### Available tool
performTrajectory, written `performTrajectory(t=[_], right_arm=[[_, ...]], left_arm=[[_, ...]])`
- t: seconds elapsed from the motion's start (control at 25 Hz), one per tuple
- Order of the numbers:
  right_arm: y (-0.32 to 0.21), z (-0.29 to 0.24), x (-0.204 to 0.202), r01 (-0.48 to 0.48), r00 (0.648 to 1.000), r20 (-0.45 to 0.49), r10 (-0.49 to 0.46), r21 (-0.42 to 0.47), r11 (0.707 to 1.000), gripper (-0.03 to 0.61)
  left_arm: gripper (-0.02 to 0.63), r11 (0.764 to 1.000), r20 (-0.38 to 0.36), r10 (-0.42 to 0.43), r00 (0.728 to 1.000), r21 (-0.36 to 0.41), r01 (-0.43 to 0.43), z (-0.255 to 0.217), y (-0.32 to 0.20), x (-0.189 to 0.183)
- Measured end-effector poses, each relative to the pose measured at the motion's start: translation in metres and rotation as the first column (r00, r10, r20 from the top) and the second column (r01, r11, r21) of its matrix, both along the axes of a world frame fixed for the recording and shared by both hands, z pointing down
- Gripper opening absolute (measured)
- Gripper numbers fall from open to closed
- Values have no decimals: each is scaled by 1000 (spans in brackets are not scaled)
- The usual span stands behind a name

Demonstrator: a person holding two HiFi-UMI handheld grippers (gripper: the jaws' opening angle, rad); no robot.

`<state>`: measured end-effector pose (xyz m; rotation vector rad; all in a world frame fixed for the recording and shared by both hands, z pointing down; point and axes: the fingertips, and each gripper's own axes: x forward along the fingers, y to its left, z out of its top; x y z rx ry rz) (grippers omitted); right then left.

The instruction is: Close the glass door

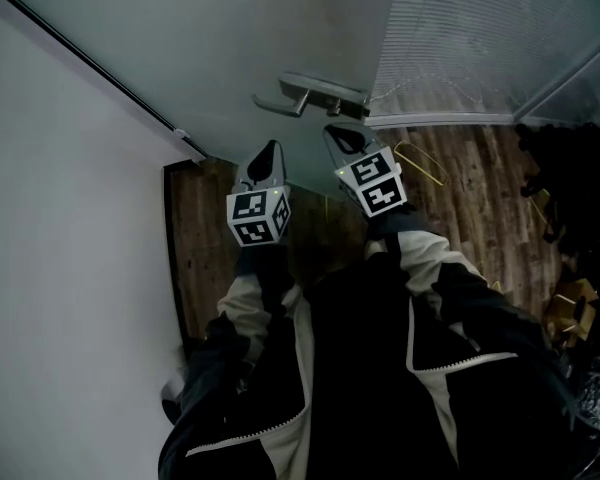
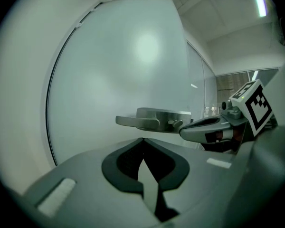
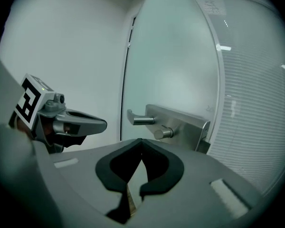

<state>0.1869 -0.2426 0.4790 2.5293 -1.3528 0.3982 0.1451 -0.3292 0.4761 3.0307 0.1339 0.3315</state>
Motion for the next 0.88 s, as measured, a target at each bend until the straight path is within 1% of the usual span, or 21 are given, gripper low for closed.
performTrajectory(t=[0.28,0.32,0.36,0.4,0.44,0.48,0.56,0.6,0.64,0.68,0.72,0.76,0.88], right_arm=[[-14,-24,-2,25,996,-84,-27,-23,999,5],[-15,-27,0,27,993,-111,-33,-50,998,5],[-17,-29,2,34,987,-150,-49,-99,995,5],[-21,-29,3,44,976,-201,-79,-173,984,37],[-25,-28,3,53,958,-258,-125,-269,962,143],[-30,-26,5,53,931,-316,-180,-371,927,219],[-41,-21,8,25,860,-417,-295,-544,839,245],[-45,-20,10,1,822,-454,-343,-601,799,245],[-50,-19,13,-22,789,-482,-381,-642,766,245],[-54,-17,16,-42,764,-498,-410,-672,739,245],[-57,-15,18,-55,748,-505,-431,-694,718,245],[-60,-12,21,-62,738,-507,-445,-708,703,245],[-65,-2,23,-73,732,-500,-462,-733,677,255]], left_arm=[[0,1000,-31,14,999,28,-13,-22,2,0],[0,1000,-35,13,999,22,-13,-25,1,0],[0,1000,-38,13,999,14,-12,-27,1,0],[0,1000,-41,13,999,10,-12,-29,0,-1],[0,1000,-42,13,999,8,-12,-30,0,-2],[0,1000,-42,13,999,7,-13,-31,0,-2],[0,1000,-42,14,999,4,-14,-31,1,-2],[0,1000,-42,15,999,4,-15,-31,2,-2],[0,1000,-42,17,999,3,-17,-31,3,-3],[0,1000,-40,20,999,-1,-20,-31,3,-3],[0,1000,-37,23,999,-7,-23,-31,4,-3],[0,1000,-35,26,999,-14,-27,-30,3,-3],[0,999,-36,31,999,-16,-31,-27,-1,-7]])
